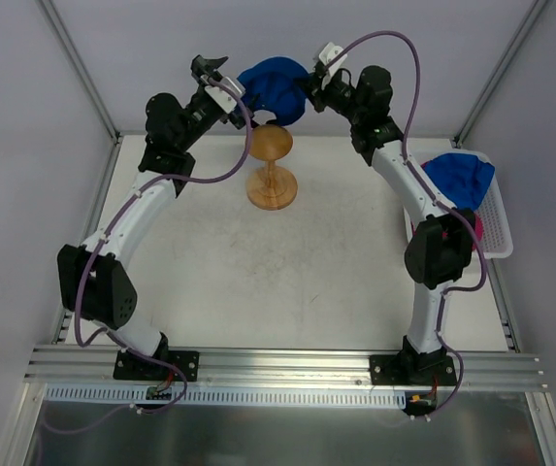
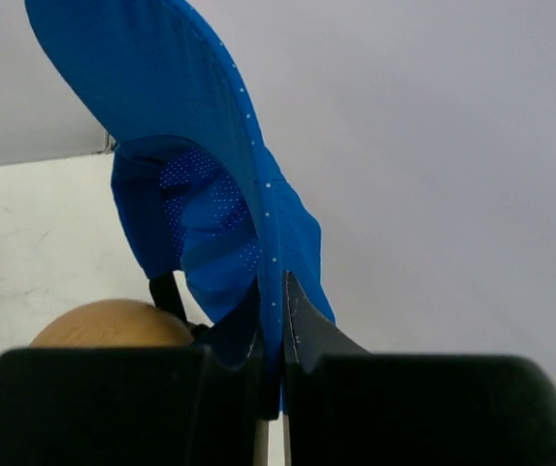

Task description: Stack the hats

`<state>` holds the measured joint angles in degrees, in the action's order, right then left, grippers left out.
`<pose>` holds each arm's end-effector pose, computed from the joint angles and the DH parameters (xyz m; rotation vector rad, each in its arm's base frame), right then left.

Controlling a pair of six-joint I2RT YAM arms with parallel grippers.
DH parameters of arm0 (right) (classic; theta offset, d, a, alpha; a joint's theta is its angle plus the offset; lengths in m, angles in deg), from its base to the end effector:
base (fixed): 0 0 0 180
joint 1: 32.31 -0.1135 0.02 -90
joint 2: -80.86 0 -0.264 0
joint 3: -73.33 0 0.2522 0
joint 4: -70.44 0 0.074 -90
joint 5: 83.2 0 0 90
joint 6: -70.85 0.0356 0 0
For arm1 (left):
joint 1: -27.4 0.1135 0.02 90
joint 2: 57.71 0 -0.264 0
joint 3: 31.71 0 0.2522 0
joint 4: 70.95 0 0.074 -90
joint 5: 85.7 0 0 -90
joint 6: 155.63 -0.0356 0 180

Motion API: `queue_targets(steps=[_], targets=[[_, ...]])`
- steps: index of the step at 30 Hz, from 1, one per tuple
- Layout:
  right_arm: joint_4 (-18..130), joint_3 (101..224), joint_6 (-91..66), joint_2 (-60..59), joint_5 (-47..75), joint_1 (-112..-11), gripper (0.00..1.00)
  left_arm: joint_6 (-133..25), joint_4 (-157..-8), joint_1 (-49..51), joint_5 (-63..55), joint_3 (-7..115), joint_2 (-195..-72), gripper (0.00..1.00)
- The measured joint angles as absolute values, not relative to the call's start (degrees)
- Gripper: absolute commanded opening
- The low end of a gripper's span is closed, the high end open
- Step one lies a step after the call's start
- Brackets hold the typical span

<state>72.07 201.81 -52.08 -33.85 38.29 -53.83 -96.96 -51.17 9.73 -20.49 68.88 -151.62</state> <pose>0.4359 0.1919 0.4411 -0.9920 0.9080 0.1892 0.3610 -0.1307 0.4536 0.8025 0.8299 -0.0285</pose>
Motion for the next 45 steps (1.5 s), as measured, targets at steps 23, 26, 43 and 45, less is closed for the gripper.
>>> queue_targets(steps=[23, 26, 43, 45], targets=[[83.59, 161.64, -63.58, -15.25, 39.80, -59.44, 0.00, -79.85, -76.33, 9.75, -10.18, 49.29, -120.50, 0.99], [85.06, 159.21, -65.57, -15.17, 38.64, -60.19, 0.00, -78.30, -79.15, 9.75, -9.02, 49.05, -120.58, 0.99], [92.10, 142.93, -70.75, -10.25, 35.71, -61.48, 0.46, -72.94, -82.73, 10.41, -8.14, 47.70, -122.18, 0.99], [92.38, 142.51, -70.92, -9.48, 35.93, -61.91, 0.52, -72.37, -82.93, 10.62, -8.12, 47.70, -122.68, 0.99]])
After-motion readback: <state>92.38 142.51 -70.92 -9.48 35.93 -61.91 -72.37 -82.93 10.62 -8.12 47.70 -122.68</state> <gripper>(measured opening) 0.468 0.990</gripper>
